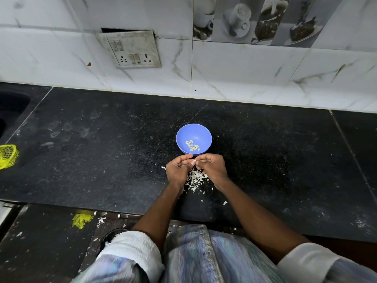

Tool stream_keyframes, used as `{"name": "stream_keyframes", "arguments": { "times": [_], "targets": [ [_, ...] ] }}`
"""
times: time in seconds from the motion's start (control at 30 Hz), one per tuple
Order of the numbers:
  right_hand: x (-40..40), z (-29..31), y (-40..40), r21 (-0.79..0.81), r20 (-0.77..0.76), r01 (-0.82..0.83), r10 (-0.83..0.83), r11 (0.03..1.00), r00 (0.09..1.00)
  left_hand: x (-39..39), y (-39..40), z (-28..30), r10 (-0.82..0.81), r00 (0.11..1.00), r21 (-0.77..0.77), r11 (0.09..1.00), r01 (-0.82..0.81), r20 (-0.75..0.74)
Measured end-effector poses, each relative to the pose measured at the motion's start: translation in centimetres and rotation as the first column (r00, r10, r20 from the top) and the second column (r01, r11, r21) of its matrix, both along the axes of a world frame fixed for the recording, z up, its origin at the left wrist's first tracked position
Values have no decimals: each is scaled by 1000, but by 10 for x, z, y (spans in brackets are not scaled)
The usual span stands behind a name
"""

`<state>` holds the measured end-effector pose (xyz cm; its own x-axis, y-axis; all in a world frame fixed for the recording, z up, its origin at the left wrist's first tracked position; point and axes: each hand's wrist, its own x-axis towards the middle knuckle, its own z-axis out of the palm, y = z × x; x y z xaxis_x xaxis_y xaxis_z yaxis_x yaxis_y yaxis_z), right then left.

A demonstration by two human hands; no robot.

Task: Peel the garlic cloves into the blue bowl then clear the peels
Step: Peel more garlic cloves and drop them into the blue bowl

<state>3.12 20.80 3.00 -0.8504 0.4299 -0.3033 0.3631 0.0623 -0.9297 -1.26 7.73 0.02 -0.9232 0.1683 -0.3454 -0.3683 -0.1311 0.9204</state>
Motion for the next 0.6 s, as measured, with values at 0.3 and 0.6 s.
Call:
{"name": "stream_keyframes", "arguments": {
  "times": [0.3,0.6],
  "targets": [
    [-1,-14,-1,196,-18,-72,77,978,997,1,-3,-1,-15,999,-71,997,12,-40],
    [-5,-15,-6,368,126,-215,181,904,975,-2,-5,-5,-166,929,-448,894,-1,-332]
  ]
}}
